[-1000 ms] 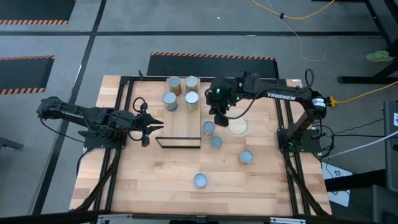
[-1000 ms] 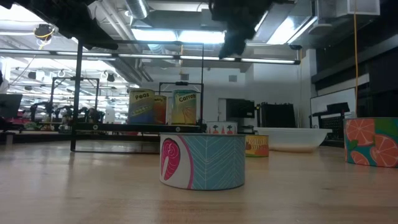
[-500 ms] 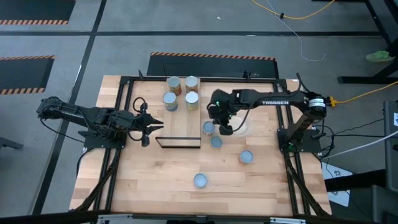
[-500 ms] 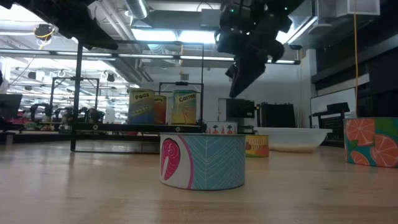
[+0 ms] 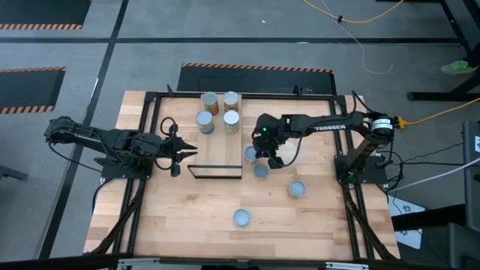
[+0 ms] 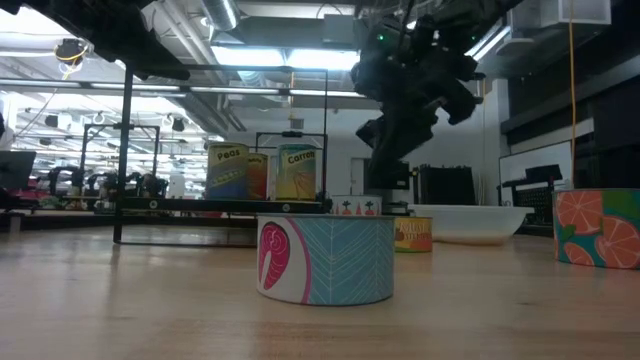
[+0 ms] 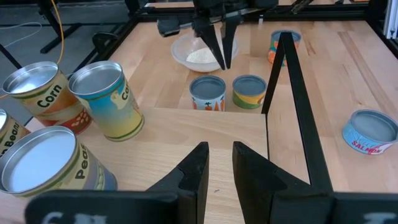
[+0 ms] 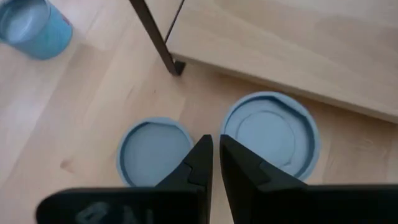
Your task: Pick and place cans onto a shelf
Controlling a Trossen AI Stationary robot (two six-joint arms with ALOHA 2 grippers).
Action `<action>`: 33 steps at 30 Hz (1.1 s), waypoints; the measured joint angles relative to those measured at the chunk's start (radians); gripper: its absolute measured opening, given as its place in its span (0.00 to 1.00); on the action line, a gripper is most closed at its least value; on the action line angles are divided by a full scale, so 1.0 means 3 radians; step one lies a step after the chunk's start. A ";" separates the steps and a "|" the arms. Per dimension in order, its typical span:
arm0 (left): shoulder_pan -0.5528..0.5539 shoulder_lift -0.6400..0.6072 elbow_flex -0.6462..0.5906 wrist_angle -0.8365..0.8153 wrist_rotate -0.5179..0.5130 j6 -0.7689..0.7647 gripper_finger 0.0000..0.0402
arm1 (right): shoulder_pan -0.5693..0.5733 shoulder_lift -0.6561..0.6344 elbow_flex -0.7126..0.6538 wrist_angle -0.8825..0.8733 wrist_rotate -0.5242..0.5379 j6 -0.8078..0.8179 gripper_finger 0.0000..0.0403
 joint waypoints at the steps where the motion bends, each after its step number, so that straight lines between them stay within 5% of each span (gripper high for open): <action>1: 0.0000 0.0000 0.0000 0.0000 -0.0001 0.0001 0.16 | 0.0000 0.0000 -0.0021 0.0037 0.0000 -0.0009 0.09; 13: 0.0001 0.0000 0.0000 0.0001 -0.0001 -0.0004 0.16 | -0.0001 0.0000 -0.0003 0.0233 0.0003 0.0227 0.10; 19: 0.0001 0.0000 0.0000 0.0001 -0.0002 -0.0005 0.16 | -0.0001 0.0000 0.0009 0.0235 0.0002 0.0233 0.23; 24: 0.0000 0.0000 0.0000 0.0001 -0.0002 -0.0007 0.16 | -0.0001 0.0000 0.0009 0.0159 0.0007 -0.0070 0.32; 33: 0.0000 0.0000 0.0000 0.0001 -0.0002 -0.0007 0.16 | -0.0001 0.0001 0.0009 -0.0101 0.0377 -0.0809 0.33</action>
